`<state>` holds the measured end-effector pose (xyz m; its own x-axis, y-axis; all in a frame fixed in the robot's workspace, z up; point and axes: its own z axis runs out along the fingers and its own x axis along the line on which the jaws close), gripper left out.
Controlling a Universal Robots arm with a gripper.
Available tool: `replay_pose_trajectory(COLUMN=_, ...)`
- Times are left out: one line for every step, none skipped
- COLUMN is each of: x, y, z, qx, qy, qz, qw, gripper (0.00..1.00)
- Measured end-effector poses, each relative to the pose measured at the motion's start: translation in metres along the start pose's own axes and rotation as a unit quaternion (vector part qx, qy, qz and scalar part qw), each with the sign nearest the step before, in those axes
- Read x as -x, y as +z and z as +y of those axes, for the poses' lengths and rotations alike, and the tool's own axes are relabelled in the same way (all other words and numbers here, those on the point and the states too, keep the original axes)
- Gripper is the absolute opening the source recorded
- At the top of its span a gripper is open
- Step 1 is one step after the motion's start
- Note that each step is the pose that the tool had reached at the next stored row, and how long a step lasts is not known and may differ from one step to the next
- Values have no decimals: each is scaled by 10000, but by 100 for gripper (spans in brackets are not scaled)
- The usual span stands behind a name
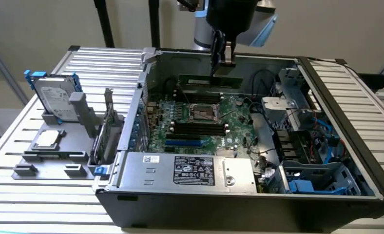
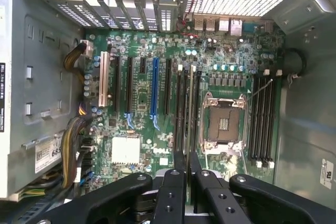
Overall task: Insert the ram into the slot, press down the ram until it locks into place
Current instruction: 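Insert the ram into the slot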
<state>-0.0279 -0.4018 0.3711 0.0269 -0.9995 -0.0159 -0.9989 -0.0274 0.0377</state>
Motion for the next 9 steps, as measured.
replay_pose_trajectory(x=0, y=18, z=7, qx=0, qy=1, qz=0, qw=10000, gripper=14)
replay_pose_trajectory(x=0, y=37, z=13, qx=0, qy=0, qz=1, qw=10000, gripper=14)
replay_pose_trajectory(x=0, y=56, z=18, qx=0, qy=0, qz=0, qw=10000, gripper=14)
replay_pose_trajectory(x=0, y=74, z=23, qx=0, qy=0, qz=0, qw=10000, gripper=14)
replay_pose_trajectory(x=0, y=92, z=27, qx=0, qy=0, qz=0, qw=10000, gripper=14)
replay_pose_trajectory(x=0, y=111, z=31, qx=0, qy=0, qz=0, qw=10000, gripper=14)
replay_pose_trajectory(x=0, y=129, z=34, qx=0, qy=0, qz=0, qw=10000, gripper=14)
replay_pose_trajectory(x=0, y=147, z=35, qx=0, qy=0, qz=1, qw=10000, gripper=14)
replay_pose_trajectory(x=0, y=165, z=37, qx=0, qy=0, qz=1, qw=10000, gripper=14)
